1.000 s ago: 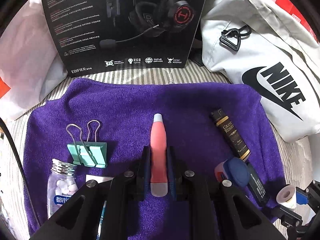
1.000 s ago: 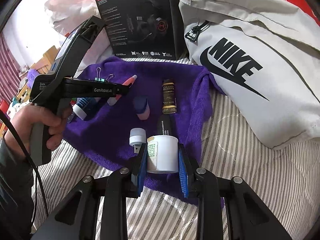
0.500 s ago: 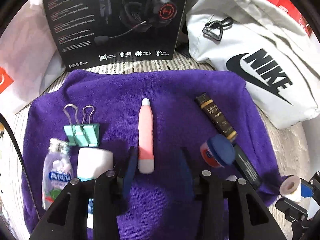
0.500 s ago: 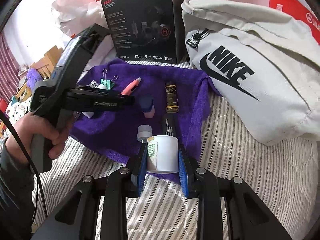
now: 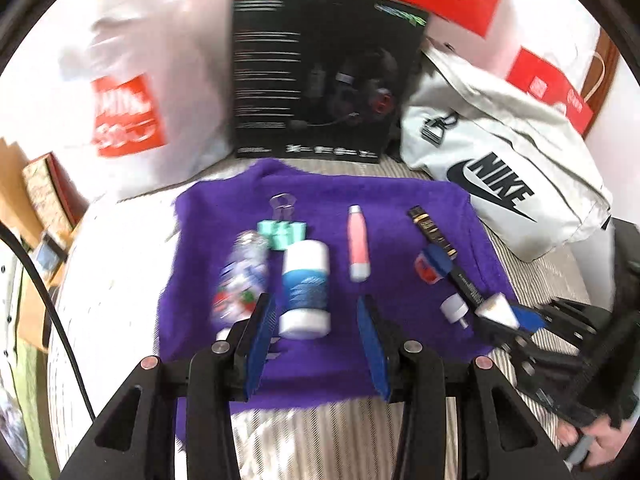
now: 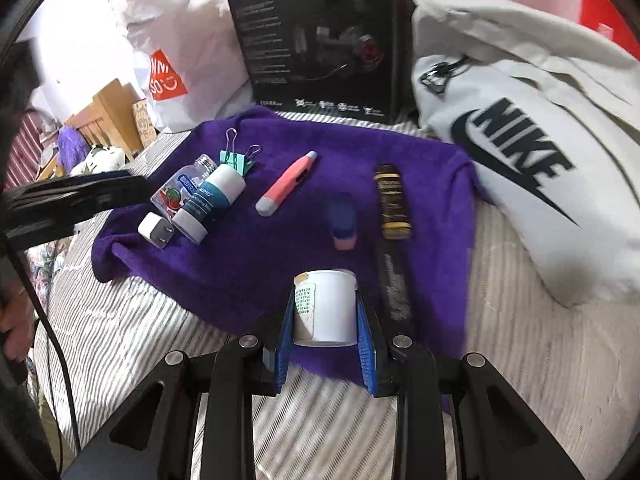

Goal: Organize rigid objects
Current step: 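Open the left tool and withdraw while the right tool sets the tape roll on the towel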

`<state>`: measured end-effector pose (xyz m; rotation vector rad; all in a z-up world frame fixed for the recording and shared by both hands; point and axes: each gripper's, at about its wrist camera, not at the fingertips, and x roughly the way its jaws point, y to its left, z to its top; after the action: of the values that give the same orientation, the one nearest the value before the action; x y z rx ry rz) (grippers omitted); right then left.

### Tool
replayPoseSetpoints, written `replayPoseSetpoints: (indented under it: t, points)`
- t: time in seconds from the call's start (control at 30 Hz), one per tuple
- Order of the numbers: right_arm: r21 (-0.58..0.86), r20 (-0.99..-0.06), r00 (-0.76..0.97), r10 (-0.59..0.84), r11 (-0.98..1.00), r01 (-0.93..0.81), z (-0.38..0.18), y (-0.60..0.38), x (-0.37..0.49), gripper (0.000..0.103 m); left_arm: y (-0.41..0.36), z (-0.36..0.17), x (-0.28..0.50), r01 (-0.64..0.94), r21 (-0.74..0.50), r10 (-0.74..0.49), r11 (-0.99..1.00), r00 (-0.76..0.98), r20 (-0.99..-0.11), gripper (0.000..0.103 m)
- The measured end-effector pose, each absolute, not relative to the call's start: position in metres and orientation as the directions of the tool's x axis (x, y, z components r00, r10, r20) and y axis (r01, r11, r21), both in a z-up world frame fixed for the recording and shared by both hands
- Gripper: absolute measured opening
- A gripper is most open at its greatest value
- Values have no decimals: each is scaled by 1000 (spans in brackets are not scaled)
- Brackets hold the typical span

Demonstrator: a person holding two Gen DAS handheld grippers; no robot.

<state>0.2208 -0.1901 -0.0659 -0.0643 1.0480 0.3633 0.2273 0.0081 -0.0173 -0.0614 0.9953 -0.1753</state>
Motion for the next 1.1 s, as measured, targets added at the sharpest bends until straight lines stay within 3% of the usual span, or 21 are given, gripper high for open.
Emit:
replayPoseSetpoints:
  t: [0.97, 1.1]
  points:
    - [-1, -917, 374, 138, 937, -349, -107, -135, 252, 29, 99, -24, 184, 24, -224, -200, 974, 550, -811, 40]
    - [14, -921, 360, 147, 938, -346, -107, -136, 253, 32, 103, -24, 178, 19, -215, -189, 977, 549, -814, 47]
